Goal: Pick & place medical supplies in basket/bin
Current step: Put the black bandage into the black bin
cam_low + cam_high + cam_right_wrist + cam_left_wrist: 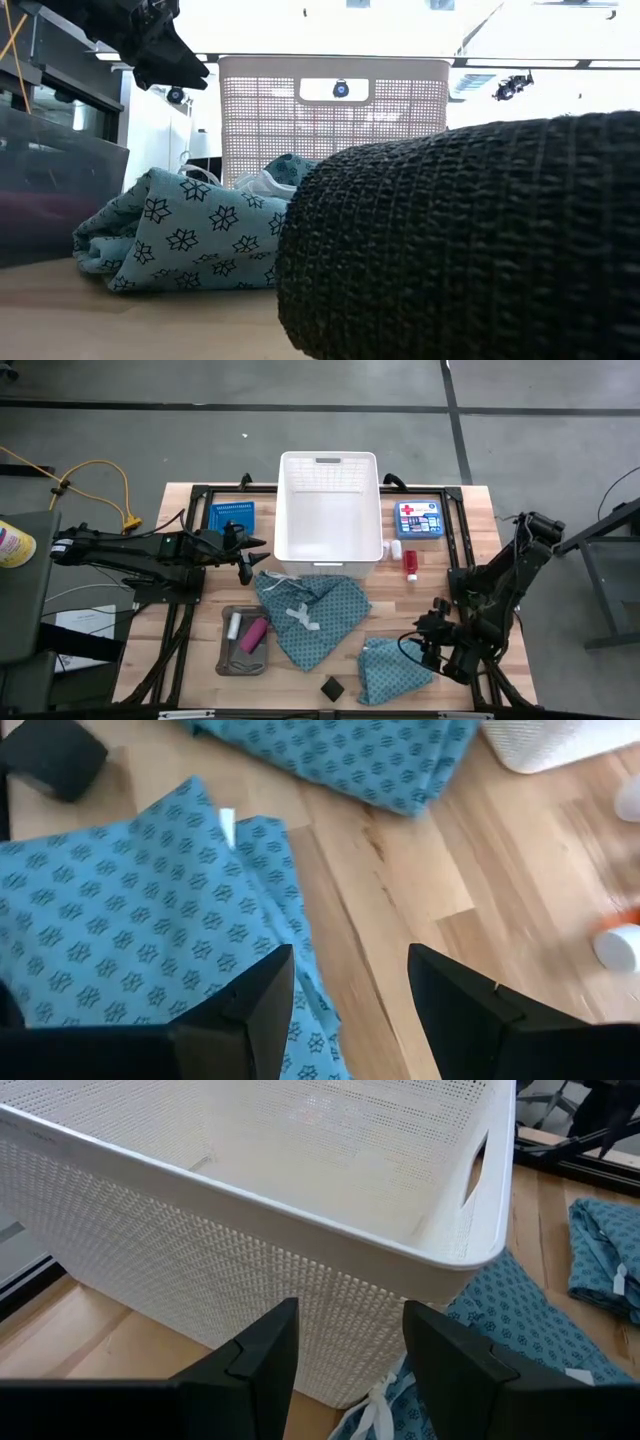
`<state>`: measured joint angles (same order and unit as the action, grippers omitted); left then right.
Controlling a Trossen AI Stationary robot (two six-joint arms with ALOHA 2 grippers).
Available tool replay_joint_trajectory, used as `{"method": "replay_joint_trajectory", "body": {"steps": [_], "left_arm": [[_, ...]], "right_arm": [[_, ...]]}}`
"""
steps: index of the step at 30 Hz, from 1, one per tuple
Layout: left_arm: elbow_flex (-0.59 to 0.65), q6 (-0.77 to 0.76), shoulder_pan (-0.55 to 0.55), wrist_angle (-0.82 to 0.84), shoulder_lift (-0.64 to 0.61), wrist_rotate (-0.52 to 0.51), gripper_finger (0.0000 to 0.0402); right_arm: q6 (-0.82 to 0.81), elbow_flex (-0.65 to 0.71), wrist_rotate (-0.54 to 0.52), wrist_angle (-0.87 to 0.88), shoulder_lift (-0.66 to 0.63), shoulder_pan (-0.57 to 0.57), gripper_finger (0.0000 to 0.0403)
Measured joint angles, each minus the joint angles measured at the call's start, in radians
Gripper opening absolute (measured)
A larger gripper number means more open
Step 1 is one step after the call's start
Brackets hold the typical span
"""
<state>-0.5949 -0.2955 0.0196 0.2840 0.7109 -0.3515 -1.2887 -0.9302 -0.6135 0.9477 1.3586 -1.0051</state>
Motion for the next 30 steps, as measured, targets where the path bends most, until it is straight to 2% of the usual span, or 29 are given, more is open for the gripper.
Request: {"method": "replay_joint_trajectory", "body": {"steps": [6,11,18,30], "left_arm": [[0.000,0.000,0.000,0.000,0.000,0.000,0.0175],[0.000,0.000,0.000,0.000,0.000,-0.005,0.0175],[0.000,0.007,-0.011,0.000,0.000,-0.110,0.0175],[0.000,-0.012,-0.204,0.104,0.000,-0.066,0.0175]], "right_arm": [[-0.093,0.000,-0.022,0.045,0.000,-0.003,0.0185],[-0.188,0.000,-0.084,0.077,0.000,-0.002,0.0185],[-0.402,0.000,-0.121,0.161,0.000,0.015,0.0185],[-0.435,0.000,-0.110,0.179,0.000,0.120,0.0185]]}}
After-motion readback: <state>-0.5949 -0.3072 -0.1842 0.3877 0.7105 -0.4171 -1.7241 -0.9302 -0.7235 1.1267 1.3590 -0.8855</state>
